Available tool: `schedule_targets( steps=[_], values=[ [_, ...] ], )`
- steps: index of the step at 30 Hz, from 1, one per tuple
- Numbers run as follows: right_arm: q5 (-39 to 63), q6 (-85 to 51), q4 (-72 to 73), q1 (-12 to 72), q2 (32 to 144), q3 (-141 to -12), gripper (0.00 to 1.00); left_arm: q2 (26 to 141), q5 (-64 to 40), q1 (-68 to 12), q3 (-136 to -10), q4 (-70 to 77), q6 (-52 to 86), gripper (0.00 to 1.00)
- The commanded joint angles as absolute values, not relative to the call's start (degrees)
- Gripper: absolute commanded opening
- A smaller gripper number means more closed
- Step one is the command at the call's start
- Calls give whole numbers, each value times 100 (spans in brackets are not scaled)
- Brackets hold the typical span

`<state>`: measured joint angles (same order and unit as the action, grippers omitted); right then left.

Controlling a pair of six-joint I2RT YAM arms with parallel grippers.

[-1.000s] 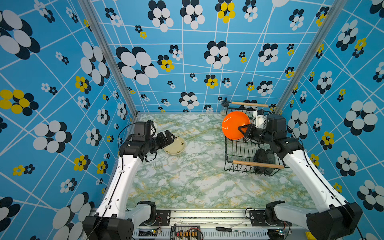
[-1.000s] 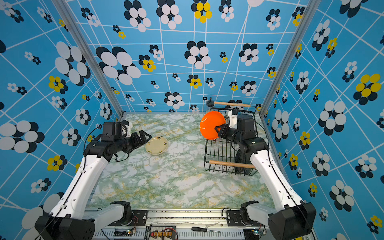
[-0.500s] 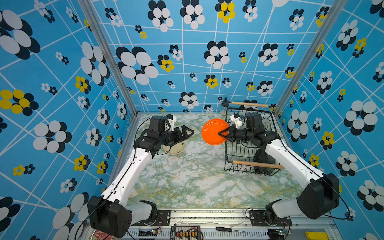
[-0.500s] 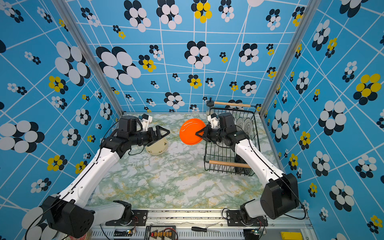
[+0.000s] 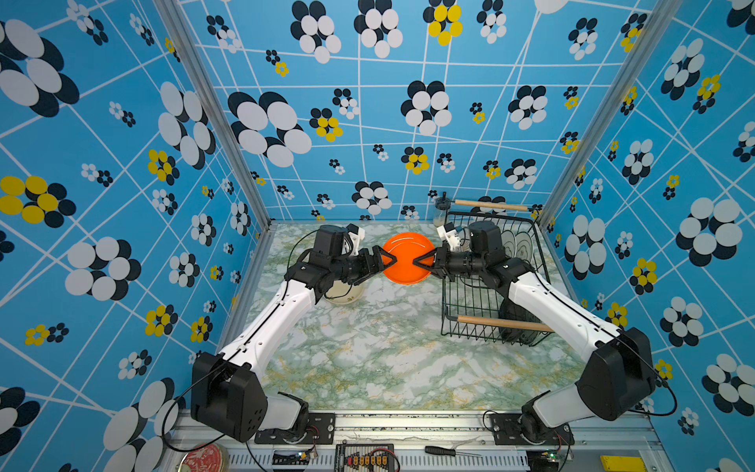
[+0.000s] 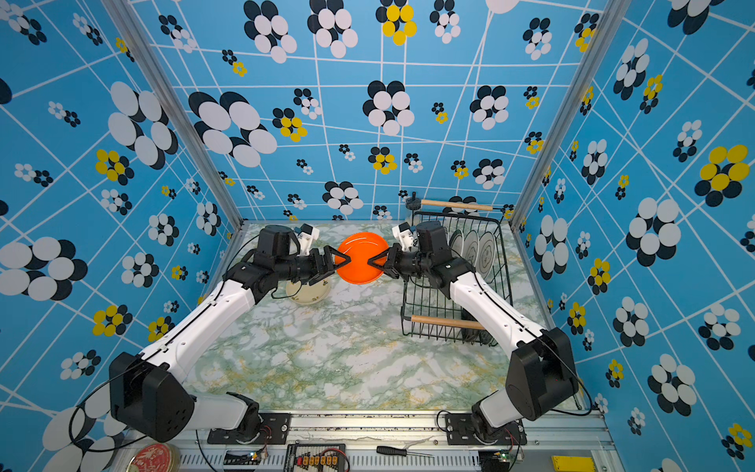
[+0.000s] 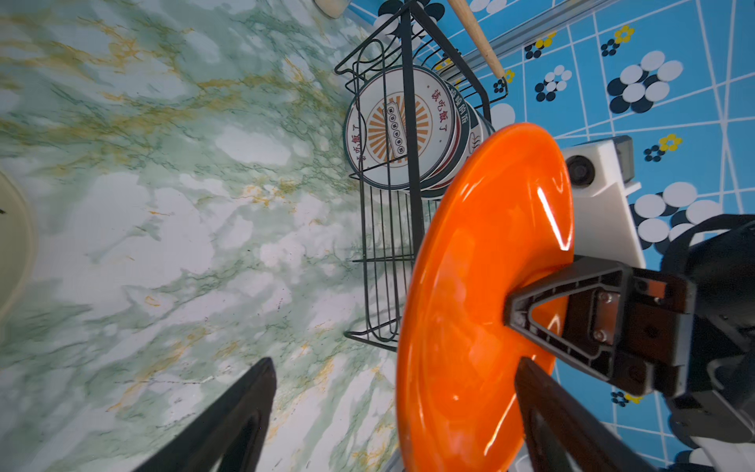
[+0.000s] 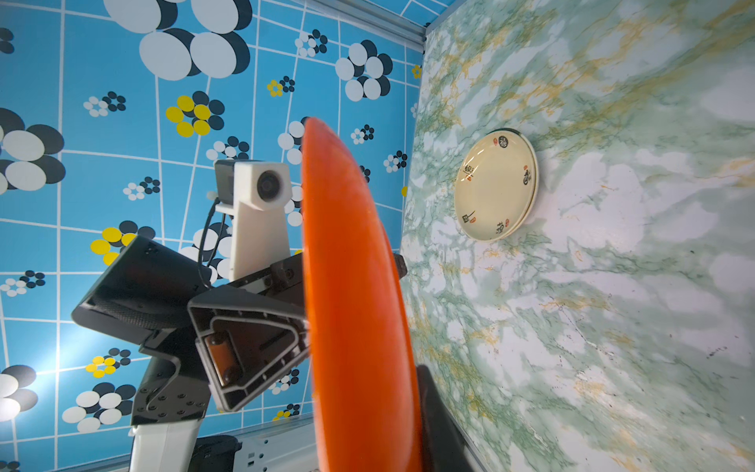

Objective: Unload the plates from the dish rack
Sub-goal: Place the plate among the plates.

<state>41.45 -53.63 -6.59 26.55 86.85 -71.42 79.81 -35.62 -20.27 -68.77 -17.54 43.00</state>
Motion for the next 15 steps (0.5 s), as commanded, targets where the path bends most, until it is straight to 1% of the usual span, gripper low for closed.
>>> schedule_targets(
  steps=[1, 7, 10, 15],
  values=[
    [4385, -5502, -234, 2755, 8770, -7218, 16, 8112, -3801, -2092, -7077, -1428, 4412, 81],
    [4415, -5503, -179, 2806, 8901, -7243, 16, 8088, -3710, -2128, -7101, -1532, 4395, 50],
    [4424, -5524, -129, 2815, 8935, -7253, 16, 8101, -3738, -2128, -7089, -1547, 4427, 42],
    [4461, -5528, -99, 2819, 9017, -7271, 19, 8164, -3849, -2132, -7122, -1566, 4426, 24]
  ],
)
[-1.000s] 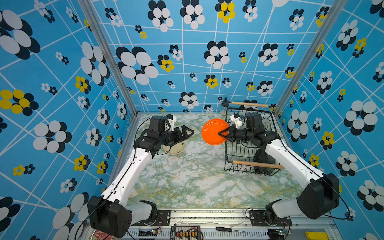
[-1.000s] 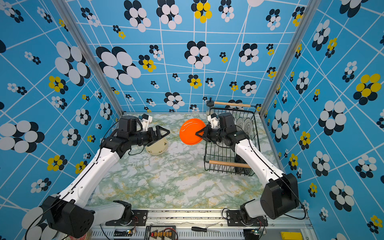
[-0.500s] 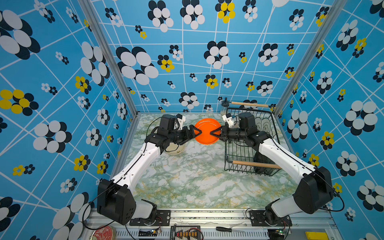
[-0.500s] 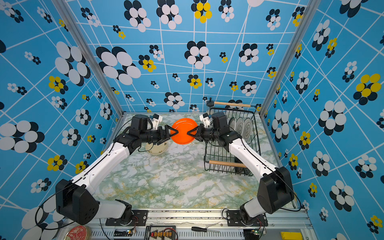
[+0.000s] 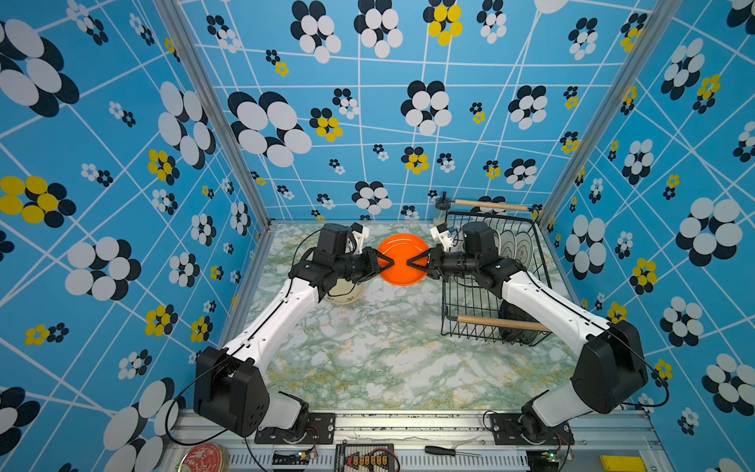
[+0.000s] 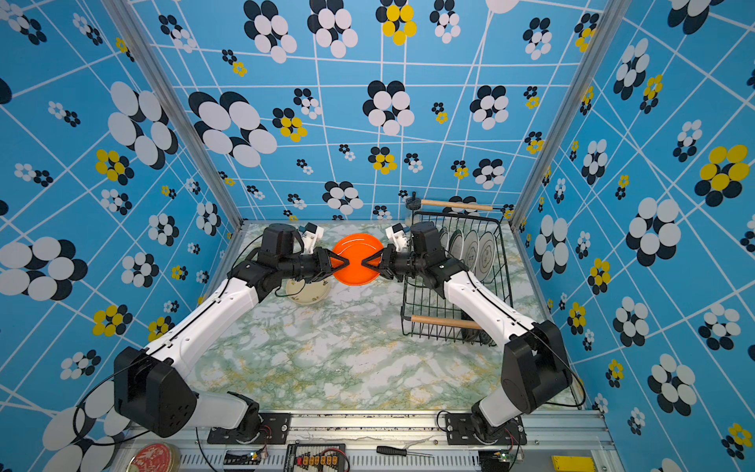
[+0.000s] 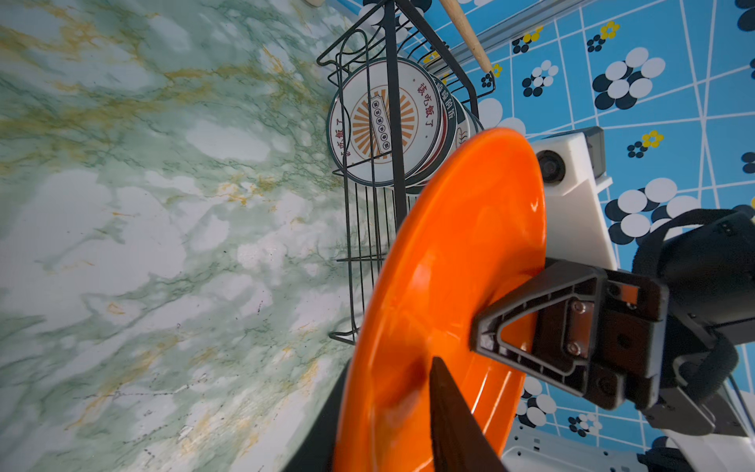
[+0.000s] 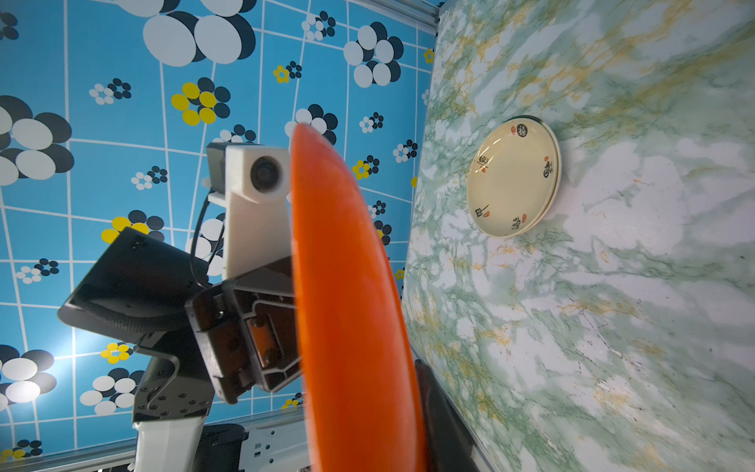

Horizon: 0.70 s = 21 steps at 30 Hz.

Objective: Unload the plates from the dish rack
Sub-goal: Place the plate among the plates.

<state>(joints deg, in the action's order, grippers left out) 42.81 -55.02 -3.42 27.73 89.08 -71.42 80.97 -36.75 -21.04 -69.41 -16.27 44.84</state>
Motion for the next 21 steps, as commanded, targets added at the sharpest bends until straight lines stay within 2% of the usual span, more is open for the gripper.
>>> schedule_targets(
  steps=[1, 4, 10, 14, 17, 21],
  values=[
    [4461, -5528, -89, 2812, 9031, -7273, 20, 8170, -3870, -2130, -7119, -1564, 4421, 21],
    [4472, -5507, -70, 2819, 9084, -7286, 25, 8187, -3880, -2127, -7151, -1628, 4399, 15],
    [4437, -5435, -113, 2821, 9136, -7359, 50, 8239, -3854, -2090, -7243, -1906, 4289, 3],
    [4371, -5286, -302, 2821, 9156, -7498, 75, 8237, -3882, -1980, -7271, -2035, 4239, 0],
    [4243, -5037, -697, 2821, 9149, -7644, 98, 8162, -3899, -1792, -7287, -2178, 4197, 0],
    [3668, -4336, -1980, 2820, 9131, -8082, 99, 8008, -3925, -1406, -7313, -2499, 4056, 0]
  ],
)
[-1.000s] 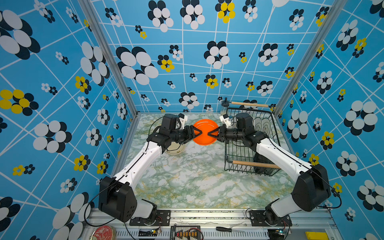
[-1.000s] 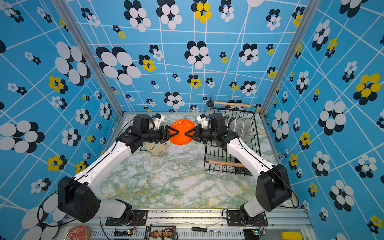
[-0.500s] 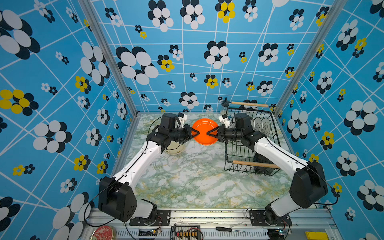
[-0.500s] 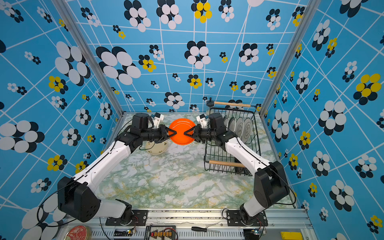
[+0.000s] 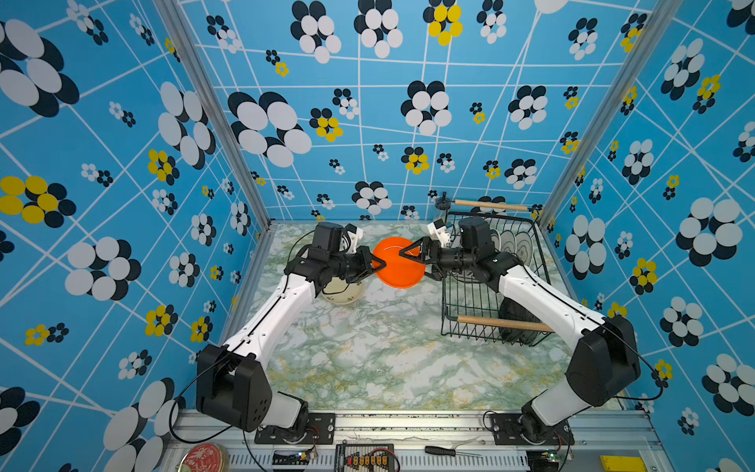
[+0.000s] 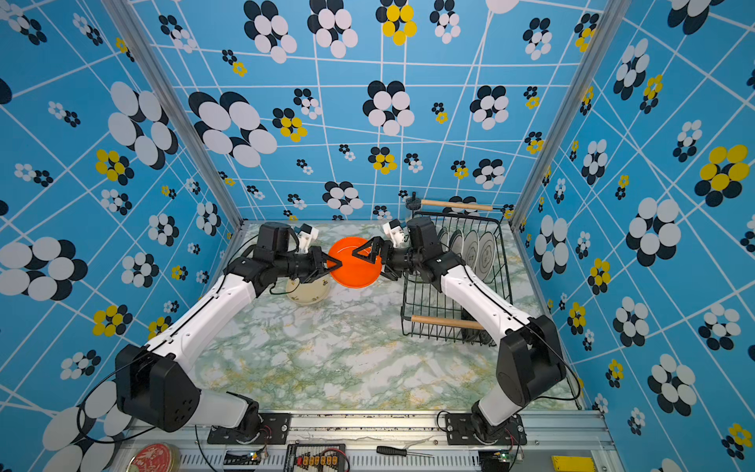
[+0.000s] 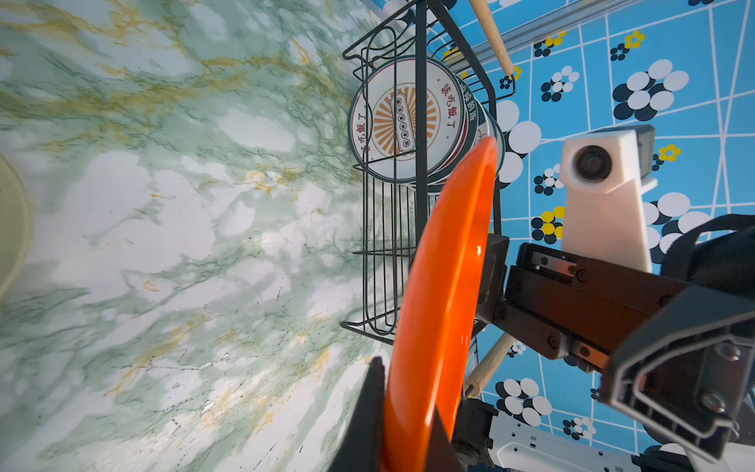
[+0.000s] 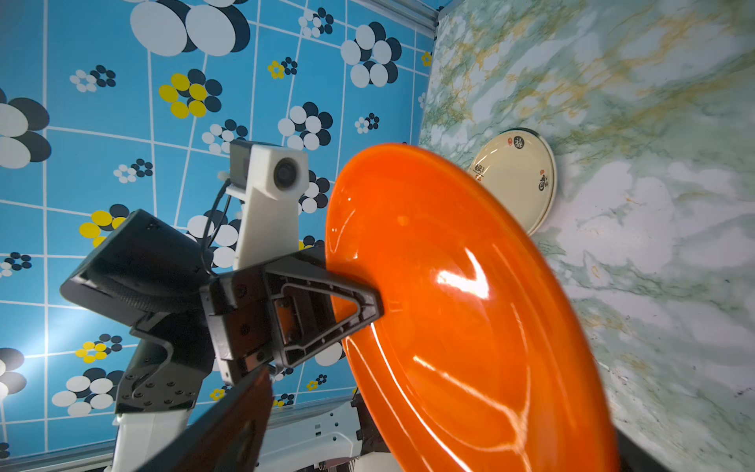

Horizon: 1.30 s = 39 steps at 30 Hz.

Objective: Unload the plates from the dish rack
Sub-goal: Place the plate among the plates.

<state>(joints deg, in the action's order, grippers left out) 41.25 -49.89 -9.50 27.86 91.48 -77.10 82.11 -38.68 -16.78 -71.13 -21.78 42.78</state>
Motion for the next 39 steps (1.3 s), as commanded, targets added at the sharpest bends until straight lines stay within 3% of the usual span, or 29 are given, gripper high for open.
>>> schedule_targets(
  steps=[1, 5, 10, 15, 27, 39],
  values=[
    [3453, -4162, -2310, 2815, 9124, -8195, 99, 7969, -3924, -1287, -7291, -2574, 4029, 0],
    [2228, -3430, -3731, 2812, 8969, -8665, 99, 7910, -3817, -763, -7189, -3007, 3789, 0],
    [-273, -2788, -5218, 2815, 8522, -8934, 99, 8069, -3472, -167, -7002, -3278, 3371, 0],
    [-1600, -2564, -5855, 2796, 8037, -8797, 99, 8519, -3061, 85, -6971, -3232, 3158, 0],
    [-1808, -2536, -5958, 2536, 7034, -7968, 99, 9492, -2204, 271, -7338, -3553, 3096, 0],
    [-1169, -2373, -5966, 2472, 7227, -7772, 99, 9793, -1898, 387, -7181, -3488, 3034, 0]
  ],
)
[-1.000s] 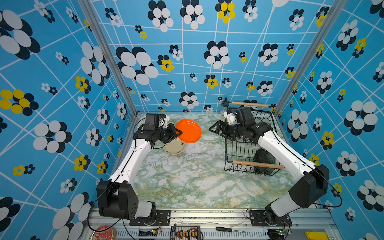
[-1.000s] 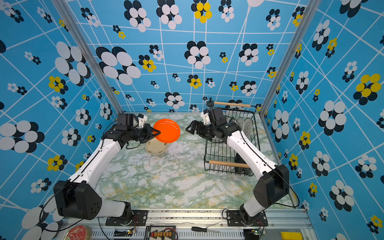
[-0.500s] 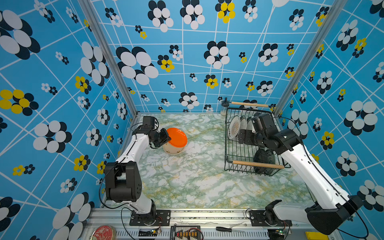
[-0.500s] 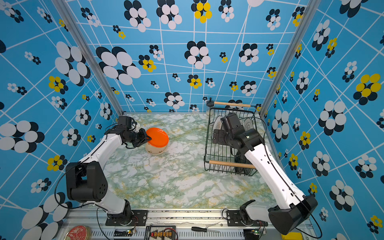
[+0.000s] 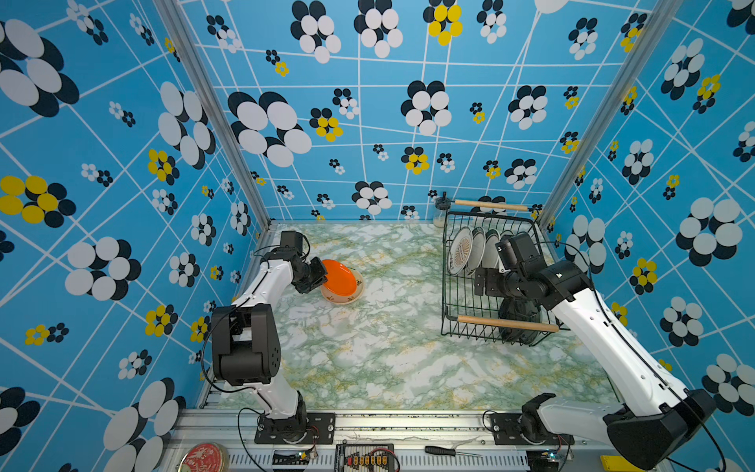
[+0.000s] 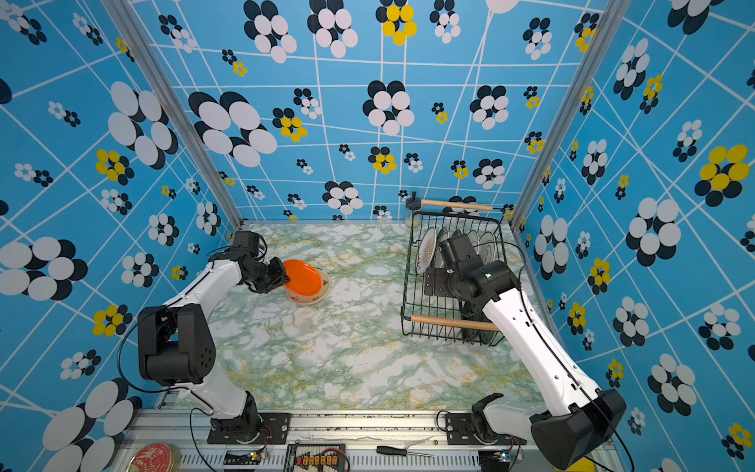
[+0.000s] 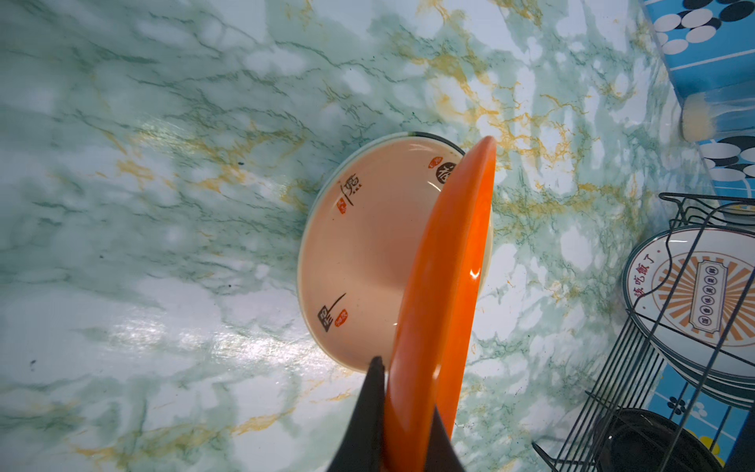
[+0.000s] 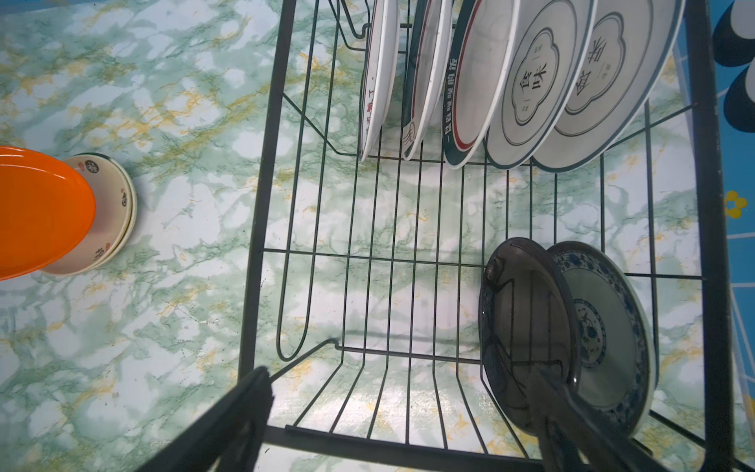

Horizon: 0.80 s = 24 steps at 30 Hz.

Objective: Unload the plates from the dish rack
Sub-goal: Place the plate among the plates.

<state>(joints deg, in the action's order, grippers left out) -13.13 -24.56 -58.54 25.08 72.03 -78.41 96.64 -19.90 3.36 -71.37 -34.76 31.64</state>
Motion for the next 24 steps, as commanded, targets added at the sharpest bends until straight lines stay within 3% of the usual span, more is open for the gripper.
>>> schedule_targets(
  steps=[1, 20, 24],
  values=[
    [-1166, -2373, -5953, 2470, 7220, -7765, 99, 9827, -1894, 386, -7189, -3504, 3032, 0],
    [-1100, -2364, -5863, 2439, 7172, -7651, 99, 10185, -1743, 385, -7307, -3742, 2957, 16],
    [-1087, -2369, -5829, 2426, 7158, -7630, 99, 10252, -1764, 387, -7333, -3801, 2900, 26]
  ],
)
